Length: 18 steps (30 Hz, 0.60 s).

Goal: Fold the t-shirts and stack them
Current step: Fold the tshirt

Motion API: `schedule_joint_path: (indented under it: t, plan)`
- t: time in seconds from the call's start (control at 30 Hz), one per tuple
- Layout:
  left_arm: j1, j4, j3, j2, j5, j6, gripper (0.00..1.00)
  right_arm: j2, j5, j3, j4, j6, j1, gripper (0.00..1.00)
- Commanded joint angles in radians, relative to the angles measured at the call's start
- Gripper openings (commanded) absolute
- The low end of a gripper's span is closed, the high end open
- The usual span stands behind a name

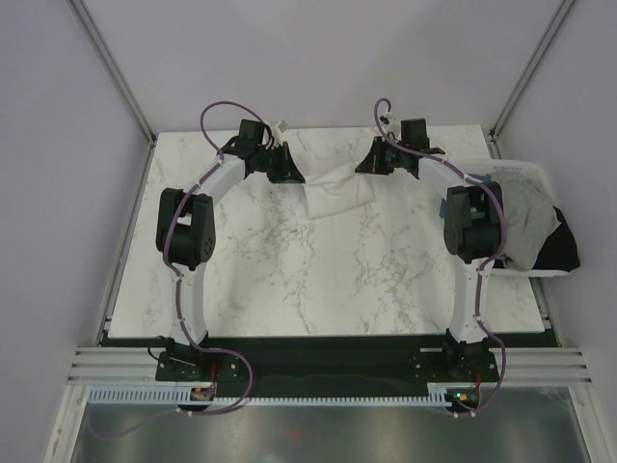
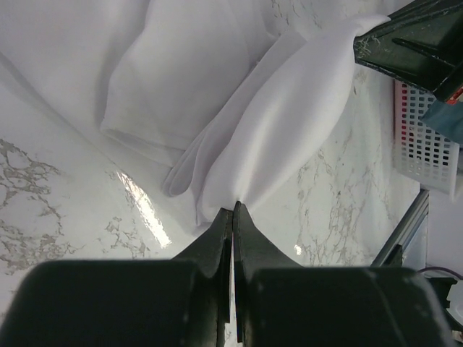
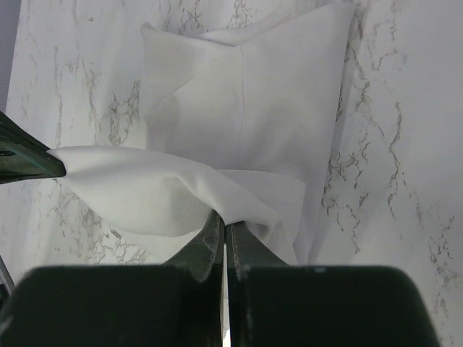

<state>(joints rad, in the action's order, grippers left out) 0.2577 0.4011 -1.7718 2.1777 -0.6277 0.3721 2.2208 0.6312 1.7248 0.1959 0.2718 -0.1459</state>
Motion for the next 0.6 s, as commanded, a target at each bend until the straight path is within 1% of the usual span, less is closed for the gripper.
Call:
schedule_joint_path:
  t: [0.0, 0.03, 0.1, 0.13, 0.2, 0.23, 0.33, 0.43, 0.57]
  plan:
    - [-0.011, 0.008, 0.023, -0.090, -0.035, -0.033, 0.02, -0.093, 0.044, -0.013, -0.055, 0.030, 0.008, 0.00]
    - [-0.009, 0.007, 0.047, -0.145, -0.050, -0.027, 0.02, -0.146, 0.054, -0.072, -0.056, 0.032, 0.006, 0.00]
    - [-0.005, 0.007, 0.136, -0.197, -0.078, -0.018, 0.02, -0.206, 0.087, -0.137, -0.053, 0.036, 0.008, 0.00]
    - [-0.003, 0.013, 0.164, -0.226, -0.107, -0.016, 0.02, -0.267, 0.099, -0.199, -0.053, 0.038, 0.008, 0.00]
    - [0.008, 0.047, 0.228, -0.286, -0.135, -0.021, 0.02, -0.323, 0.139, -0.258, -0.027, 0.038, 0.006, 0.00]
    - [0.014, 0.100, 0.239, -0.298, -0.154, -0.047, 0.02, -0.369, 0.150, -0.304, -0.015, 0.037, 0.008, 0.00]
    - [0.037, 0.183, 0.267, -0.340, -0.184, -0.094, 0.02, -0.433, 0.191, -0.373, 0.040, 0.033, 0.006, 0.00]
    - [0.052, 0.214, 0.317, -0.384, -0.213, -0.102, 0.02, -0.478, 0.214, -0.419, 0.089, 0.024, 0.000, 0.00]
    - [0.078, 0.214, 0.374, -0.443, -0.213, -0.102, 0.02, -0.518, 0.242, -0.471, 0.129, 0.033, -0.018, 0.00]
